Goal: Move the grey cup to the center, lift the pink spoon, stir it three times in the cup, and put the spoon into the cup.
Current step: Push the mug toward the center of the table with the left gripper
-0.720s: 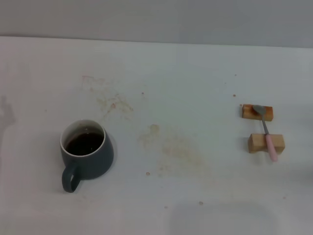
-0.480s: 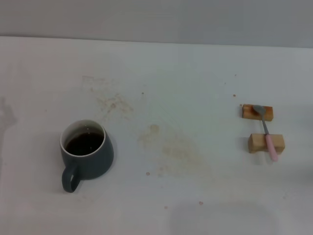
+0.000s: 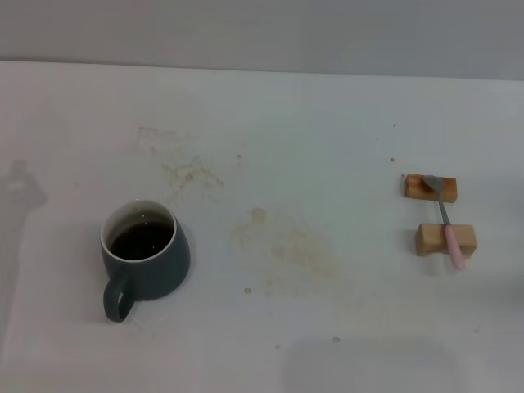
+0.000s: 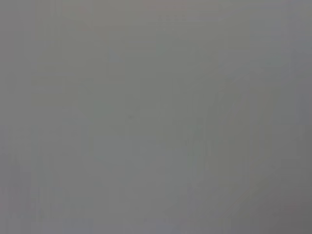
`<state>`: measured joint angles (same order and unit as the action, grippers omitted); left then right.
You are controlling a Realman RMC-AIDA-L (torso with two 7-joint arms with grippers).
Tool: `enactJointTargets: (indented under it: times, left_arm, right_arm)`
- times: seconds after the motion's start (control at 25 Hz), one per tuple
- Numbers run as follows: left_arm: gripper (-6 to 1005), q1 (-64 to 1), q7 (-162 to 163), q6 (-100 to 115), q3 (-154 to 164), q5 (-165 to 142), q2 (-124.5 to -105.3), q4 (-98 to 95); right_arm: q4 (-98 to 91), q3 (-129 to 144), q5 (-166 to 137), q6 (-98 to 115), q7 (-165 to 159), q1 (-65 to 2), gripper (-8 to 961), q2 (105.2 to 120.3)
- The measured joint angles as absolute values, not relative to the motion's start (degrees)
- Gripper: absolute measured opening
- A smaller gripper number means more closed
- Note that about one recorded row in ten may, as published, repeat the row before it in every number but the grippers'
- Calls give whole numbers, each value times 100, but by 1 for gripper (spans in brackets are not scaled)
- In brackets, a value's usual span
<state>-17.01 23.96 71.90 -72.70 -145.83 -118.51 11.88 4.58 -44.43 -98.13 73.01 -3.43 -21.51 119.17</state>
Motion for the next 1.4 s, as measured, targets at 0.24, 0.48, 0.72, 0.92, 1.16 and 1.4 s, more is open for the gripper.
enactJointTargets:
  times: [0.24,0.48,0.72,0.92,1.16,1.4]
  left_arm:
    - [27,-1821,2469,7035,-7199,-14583,-11832,1156]
    - [5,-1867,2592,6987,-7378,-14536,-11851,1187]
    - [0,-1894,2611,6885,-7447,-14514,-11870,1187]
    - [1,-1902,2613,6872,-7440,-14495,-11871,1187]
    - [3,-2193,2705,6834,-7006,-14583,-11785,1149]
    - [5,-2333,3046,6586,-6627,-15102,-11509,1121]
  right_arm:
    - [565,-4413,-9833,7224,-343,-2160,505,11918]
    - [580,-4412,-9848,7214,-343,-2205,506,11912]
    - [580,-4412,-9854,7205,-343,-2264,506,11900]
    - [580,-4412,-9851,7180,-343,-2306,506,11892]
    - [581,-4412,-9856,7168,-343,-2308,506,11901]
    - [599,-4395,-9861,7160,-343,-2251,506,11916]
